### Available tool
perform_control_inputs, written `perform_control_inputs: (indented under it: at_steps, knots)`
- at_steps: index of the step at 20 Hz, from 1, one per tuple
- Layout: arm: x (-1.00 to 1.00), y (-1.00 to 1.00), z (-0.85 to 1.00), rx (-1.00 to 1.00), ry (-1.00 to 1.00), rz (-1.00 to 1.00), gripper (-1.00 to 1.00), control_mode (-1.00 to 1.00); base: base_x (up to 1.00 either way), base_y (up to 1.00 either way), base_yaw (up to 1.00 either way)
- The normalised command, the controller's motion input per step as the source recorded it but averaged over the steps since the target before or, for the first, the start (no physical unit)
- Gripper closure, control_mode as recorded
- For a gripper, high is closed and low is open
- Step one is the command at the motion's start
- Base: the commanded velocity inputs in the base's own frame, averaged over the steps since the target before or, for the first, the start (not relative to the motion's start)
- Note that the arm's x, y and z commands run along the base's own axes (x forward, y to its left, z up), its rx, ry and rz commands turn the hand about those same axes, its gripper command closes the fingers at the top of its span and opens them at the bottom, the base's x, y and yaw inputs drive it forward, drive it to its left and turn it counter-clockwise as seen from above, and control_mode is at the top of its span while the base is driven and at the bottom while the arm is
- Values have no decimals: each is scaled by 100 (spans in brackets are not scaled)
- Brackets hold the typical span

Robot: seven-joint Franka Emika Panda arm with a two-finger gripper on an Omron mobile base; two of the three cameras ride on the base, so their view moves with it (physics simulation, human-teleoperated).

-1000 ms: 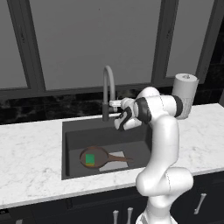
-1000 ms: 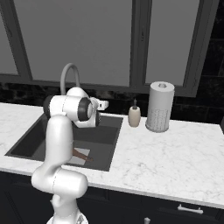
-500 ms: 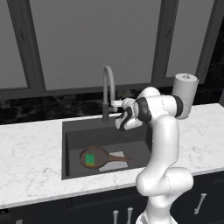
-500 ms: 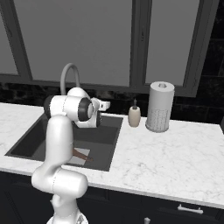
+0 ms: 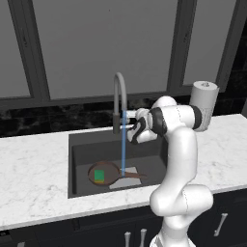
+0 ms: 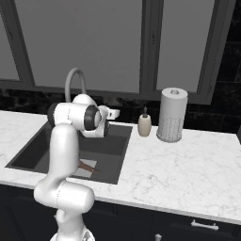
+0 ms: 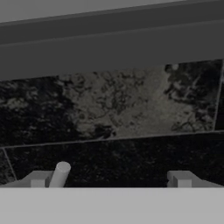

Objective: Pick the pan and sponge and place them into the sink. Then turn on the water.

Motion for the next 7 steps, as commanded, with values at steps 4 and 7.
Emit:
perform_control_inputs:
  at_steps: [4, 7]
  knots:
    - [-1, -44, -9, 0, -2, -1, -100, -100, 0, 0, 0]
    - [-8, -18, 0, 0, 0, 0, -100, -100, 0, 0, 0]
